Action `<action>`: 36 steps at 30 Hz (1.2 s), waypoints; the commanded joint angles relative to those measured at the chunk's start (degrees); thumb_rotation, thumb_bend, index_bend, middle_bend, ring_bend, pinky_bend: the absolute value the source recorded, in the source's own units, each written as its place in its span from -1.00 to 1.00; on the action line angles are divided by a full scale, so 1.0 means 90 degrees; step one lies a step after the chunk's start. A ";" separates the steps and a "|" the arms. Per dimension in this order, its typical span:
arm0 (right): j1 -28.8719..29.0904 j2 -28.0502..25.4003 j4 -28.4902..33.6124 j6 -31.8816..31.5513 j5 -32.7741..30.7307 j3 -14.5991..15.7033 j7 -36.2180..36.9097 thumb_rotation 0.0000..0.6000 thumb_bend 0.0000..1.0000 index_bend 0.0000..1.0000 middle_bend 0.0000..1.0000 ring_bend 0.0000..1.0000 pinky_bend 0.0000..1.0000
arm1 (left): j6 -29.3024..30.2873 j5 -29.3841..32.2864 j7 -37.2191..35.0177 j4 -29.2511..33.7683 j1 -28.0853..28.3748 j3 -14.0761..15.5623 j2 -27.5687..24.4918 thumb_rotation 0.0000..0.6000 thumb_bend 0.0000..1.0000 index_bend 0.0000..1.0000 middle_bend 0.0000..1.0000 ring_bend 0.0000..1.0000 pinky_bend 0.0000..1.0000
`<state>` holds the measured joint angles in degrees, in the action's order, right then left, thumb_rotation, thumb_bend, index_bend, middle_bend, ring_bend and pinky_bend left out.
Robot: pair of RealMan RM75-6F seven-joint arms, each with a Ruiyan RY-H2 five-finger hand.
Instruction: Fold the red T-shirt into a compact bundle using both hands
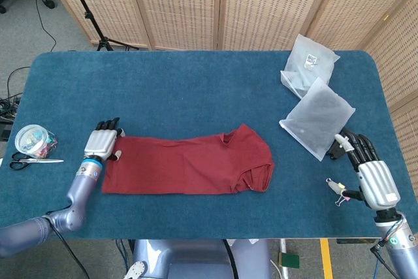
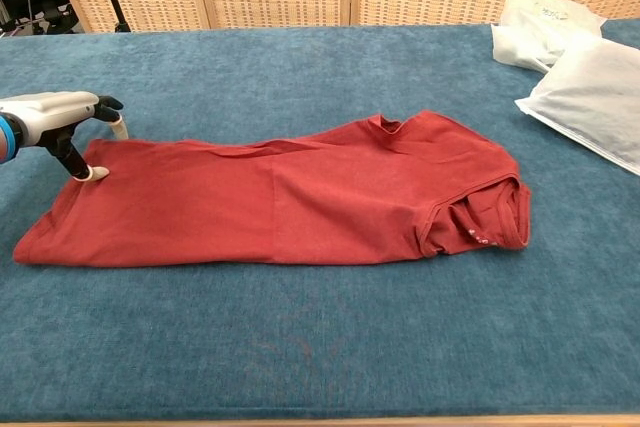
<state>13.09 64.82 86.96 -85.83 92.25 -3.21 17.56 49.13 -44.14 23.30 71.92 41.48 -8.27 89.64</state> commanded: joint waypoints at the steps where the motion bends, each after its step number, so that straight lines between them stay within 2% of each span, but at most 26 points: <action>1: 0.0000 0.0002 -0.0005 0.0014 0.0000 -0.0003 0.0001 1.00 -1.00 -1.00 -1.00 -1.00 -1.00 | 0.0106 -0.0114 -0.0064 0.0050 -0.0048 0.0000 -0.0005 1.00 -0.29 0.21 -1.00 -1.00 -1.00; 25: -0.0013 0.0001 0.0006 0.0059 0.0015 -0.0045 0.0031 1.00 -1.00 -1.00 -1.00 -1.00 -1.00 | 0.0330 -0.0073 0.0060 -0.0201 -0.0120 -0.0110 0.0221 1.00 -0.18 0.43 -1.00 -1.00 -1.00; 36: -0.0021 0.0001 0.0001 0.0063 0.0018 -0.0058 0.0032 1.00 -1.00 -1.00 -1.00 -1.00 -1.00 | 0.0319 -0.0095 0.0089 -0.0261 -0.0145 -0.0137 0.0263 1.00 0.18 0.49 -1.00 -1.00 -1.00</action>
<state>12.90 64.83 86.97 -85.25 92.42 -3.73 17.85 52.02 -44.99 24.11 69.58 40.18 -9.50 92.00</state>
